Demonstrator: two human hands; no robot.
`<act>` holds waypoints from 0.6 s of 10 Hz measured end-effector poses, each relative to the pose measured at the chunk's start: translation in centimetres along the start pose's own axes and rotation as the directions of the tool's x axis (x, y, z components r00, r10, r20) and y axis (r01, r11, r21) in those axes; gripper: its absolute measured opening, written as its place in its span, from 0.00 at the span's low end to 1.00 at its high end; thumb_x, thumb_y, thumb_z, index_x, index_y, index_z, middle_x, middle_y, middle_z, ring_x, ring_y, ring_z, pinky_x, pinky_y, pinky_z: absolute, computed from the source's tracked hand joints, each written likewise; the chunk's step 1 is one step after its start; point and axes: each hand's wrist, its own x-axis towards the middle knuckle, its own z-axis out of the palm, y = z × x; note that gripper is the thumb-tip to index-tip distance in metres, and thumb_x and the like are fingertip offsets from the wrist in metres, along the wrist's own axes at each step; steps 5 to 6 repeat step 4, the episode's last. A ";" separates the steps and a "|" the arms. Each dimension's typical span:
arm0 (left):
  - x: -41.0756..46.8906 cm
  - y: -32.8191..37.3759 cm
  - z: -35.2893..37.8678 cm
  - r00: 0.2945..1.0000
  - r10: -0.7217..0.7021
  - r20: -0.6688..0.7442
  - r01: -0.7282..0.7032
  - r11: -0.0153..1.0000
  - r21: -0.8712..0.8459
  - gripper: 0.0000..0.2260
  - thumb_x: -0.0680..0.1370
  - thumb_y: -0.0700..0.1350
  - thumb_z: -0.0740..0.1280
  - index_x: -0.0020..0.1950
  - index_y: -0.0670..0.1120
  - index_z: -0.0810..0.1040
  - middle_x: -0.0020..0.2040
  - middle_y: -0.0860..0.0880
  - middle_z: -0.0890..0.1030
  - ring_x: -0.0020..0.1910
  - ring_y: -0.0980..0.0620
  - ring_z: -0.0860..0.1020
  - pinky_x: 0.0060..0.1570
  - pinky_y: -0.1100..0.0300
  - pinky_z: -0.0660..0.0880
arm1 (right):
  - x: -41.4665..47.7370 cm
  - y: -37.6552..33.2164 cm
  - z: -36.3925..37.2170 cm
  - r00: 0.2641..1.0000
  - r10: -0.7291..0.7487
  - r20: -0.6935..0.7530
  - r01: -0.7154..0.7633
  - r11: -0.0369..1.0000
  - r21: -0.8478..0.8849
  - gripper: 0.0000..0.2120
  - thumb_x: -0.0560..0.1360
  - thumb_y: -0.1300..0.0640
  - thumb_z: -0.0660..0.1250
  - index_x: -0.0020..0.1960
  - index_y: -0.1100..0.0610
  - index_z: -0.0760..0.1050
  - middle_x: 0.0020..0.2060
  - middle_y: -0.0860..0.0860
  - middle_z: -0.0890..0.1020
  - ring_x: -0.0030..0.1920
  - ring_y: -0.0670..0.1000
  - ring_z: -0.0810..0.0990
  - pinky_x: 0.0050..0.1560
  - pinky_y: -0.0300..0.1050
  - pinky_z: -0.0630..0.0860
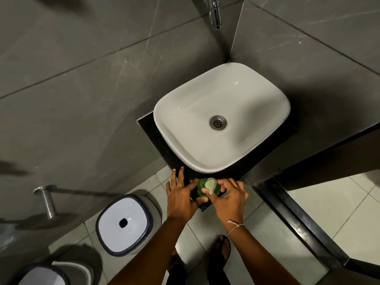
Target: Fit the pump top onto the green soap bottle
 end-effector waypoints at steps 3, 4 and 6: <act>-0.2 0.3 -0.2 1.000 -0.005 0.009 0.005 1.000 -0.013 0.29 0.69 0.64 0.70 0.68 0.60 0.69 0.80 0.45 0.49 0.78 0.43 0.41 0.73 0.35 0.51 | 0.0 0.0 0.2 1.000 0.007 0.026 -0.008 0.999 0.049 0.14 0.61 0.50 0.80 0.42 0.44 0.78 0.32 0.43 0.73 0.46 0.50 0.72 0.45 0.46 0.59; -0.6 0.4 -0.5 0.999 -0.027 0.032 0.027 1.000 0.005 0.32 0.68 0.64 0.71 0.70 0.60 0.67 0.80 0.46 0.48 0.78 0.44 0.41 0.73 0.36 0.51 | -0.6 0.4 -0.6 0.997 0.029 0.071 -0.034 0.997 0.073 0.24 0.61 0.48 0.79 0.55 0.43 0.78 0.36 0.41 0.75 0.49 0.49 0.72 0.50 0.49 0.65; -0.6 0.4 -0.5 0.999 -0.027 0.032 0.027 1.000 0.005 0.32 0.68 0.64 0.71 0.70 0.60 0.67 0.80 0.46 0.48 0.78 0.44 0.41 0.73 0.36 0.51 | -0.6 0.4 -0.6 0.997 0.029 0.071 -0.034 0.997 0.073 0.24 0.61 0.48 0.79 0.55 0.43 0.78 0.36 0.41 0.75 0.49 0.49 0.72 0.50 0.49 0.65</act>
